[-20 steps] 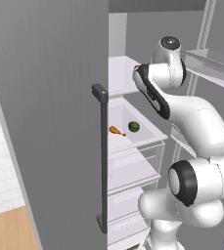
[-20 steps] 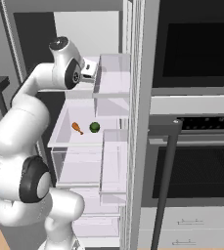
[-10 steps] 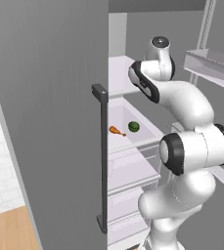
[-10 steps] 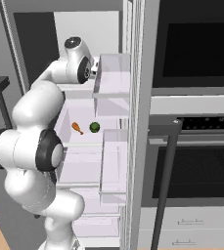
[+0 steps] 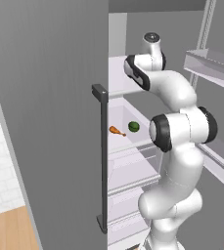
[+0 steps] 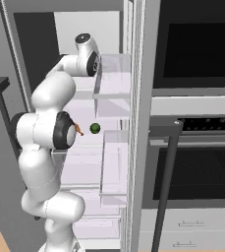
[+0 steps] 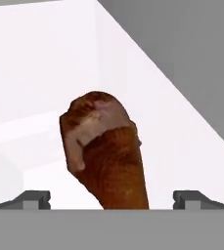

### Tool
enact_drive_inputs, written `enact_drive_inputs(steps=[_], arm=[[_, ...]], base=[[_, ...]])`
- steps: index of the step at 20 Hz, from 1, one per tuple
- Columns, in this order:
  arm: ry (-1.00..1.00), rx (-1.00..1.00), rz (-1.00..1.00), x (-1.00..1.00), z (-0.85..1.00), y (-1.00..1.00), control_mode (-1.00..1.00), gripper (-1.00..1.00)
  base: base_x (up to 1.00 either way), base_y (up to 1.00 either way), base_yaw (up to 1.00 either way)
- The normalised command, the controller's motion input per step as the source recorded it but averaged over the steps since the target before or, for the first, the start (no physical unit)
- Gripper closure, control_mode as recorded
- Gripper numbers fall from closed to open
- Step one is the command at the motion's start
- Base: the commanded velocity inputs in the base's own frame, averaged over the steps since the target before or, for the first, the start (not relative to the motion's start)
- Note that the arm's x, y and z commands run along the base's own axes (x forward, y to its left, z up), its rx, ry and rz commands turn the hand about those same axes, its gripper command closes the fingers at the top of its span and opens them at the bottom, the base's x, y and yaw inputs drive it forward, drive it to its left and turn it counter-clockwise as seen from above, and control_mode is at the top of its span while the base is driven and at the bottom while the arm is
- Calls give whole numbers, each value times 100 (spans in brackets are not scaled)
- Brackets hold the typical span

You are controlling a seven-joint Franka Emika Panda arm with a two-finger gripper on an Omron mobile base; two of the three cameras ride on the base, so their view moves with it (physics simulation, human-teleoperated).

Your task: Place one avocado and one chicken drumstick in each tupperware on the nearby counter, to pack two identical lunches.

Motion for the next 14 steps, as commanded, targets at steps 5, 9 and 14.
enact_drive_inputs(steps=[5,9,14], arm=[[0,0,0,71,-27,0,-100,-100],[2,0,0,64,-41,-1,-100,-100],[6,-2,0,23,-91,0,-100,100]], base=[[0,0,0],[0,0,0],[0,0,0]])
